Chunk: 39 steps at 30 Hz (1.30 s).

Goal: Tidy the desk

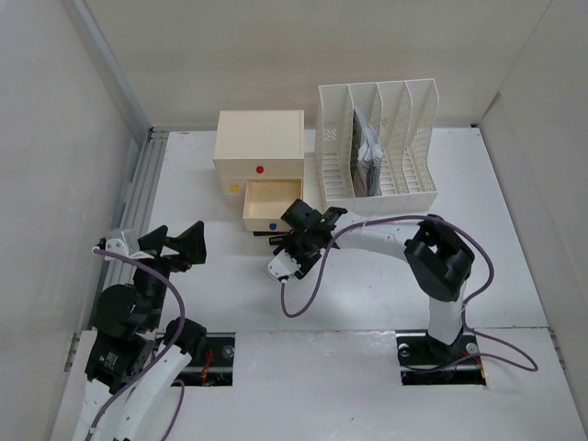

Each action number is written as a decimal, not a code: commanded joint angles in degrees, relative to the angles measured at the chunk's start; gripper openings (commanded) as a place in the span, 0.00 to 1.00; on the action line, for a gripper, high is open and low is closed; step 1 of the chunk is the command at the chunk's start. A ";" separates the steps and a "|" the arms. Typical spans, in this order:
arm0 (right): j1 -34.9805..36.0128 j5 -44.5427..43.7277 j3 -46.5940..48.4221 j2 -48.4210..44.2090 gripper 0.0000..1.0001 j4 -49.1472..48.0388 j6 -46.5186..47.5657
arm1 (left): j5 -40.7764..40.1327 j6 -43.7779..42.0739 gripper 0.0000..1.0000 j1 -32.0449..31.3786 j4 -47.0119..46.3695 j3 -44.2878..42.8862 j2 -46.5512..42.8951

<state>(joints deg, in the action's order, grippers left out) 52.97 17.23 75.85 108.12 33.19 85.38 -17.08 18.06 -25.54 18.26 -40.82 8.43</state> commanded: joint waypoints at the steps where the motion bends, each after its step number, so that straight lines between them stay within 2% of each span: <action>1: 0.38 -1.15 2.63 1.22 0.57 5.91 3.47 | -0.50 -1.80 0.99 -0.30 -3.14 -0.58 -1.30; 8: 0.91 -1.15 2.63 0.61 0.56 9.96 4.00 | -0.50 -1.80 0.99 -0.30 -3.14 -0.05 -2.36; 13: 2.04 -1.15 0.79 1.84 0.56 8.74 4.00 | -0.50 -1.80 0.99 -0.30 -3.14 -0.05 -2.98; 16: 2.58 0.78 2.10 1.84 0.56 7.07 -0.12 | -0.50 -1.80 0.99 -0.30 -3.14 -0.05 -3.50; 18: 3.10 0.78 3.33 1.84 0.53 5.40 -3.81 | -0.50 -1.80 0.99 -0.30 -3.14 -0.05 -3.50; 21: 3.63 -0.27 7.54 2.97 0.48 3.55 -14.96 | -0.50 -1.80 0.99 -0.30 -3.14 -0.05 -3.50; 24: 4.16 -0.27 12.47 4.38 0.48 4.95 -25.07 | -0.50 -1.80 0.99 -0.30 -3.14 -0.05 -4.03; 28: 5.47 -1.68 13.00 3.86 0.48 3.46 -37.10 | -0.50 -1.28 0.99 -0.30 -3.14 -0.05 -4.65; 30: 5.48 -0.89 14.50 4.64 0.55 5.91 -42.73 | -0.50 -1.28 0.99 -0.30 -3.14 -0.05 -5.26; 31: 5.48 -1.50 15.11 4.65 0.62 5.92 -45.45 | -0.50 -1.28 0.99 -0.30 -3.14 -0.05 -5.26; 34: 5.48 4.10 12.75 3.08 0.77 7.59 -51.09 | -0.50 -1.28 0.99 -0.30 -3.14 -0.05 -5.79; 37: 5.48 5.35 6.52 -1.21 0.83 2.07 -57.59 | -0.50 -1.28 0.99 -0.30 -3.14 -0.05 -5.79; 39: 5.48 -0.95 3.17 -3.78 0.84 -4.23 -61.89 | -0.50 -1.28 0.99 -0.30 -3.14 -0.05 -5.79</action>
<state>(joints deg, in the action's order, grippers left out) 57.84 18.41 82.02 109.89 36.10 33.91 -17.19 17.02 -25.54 17.63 -40.82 3.22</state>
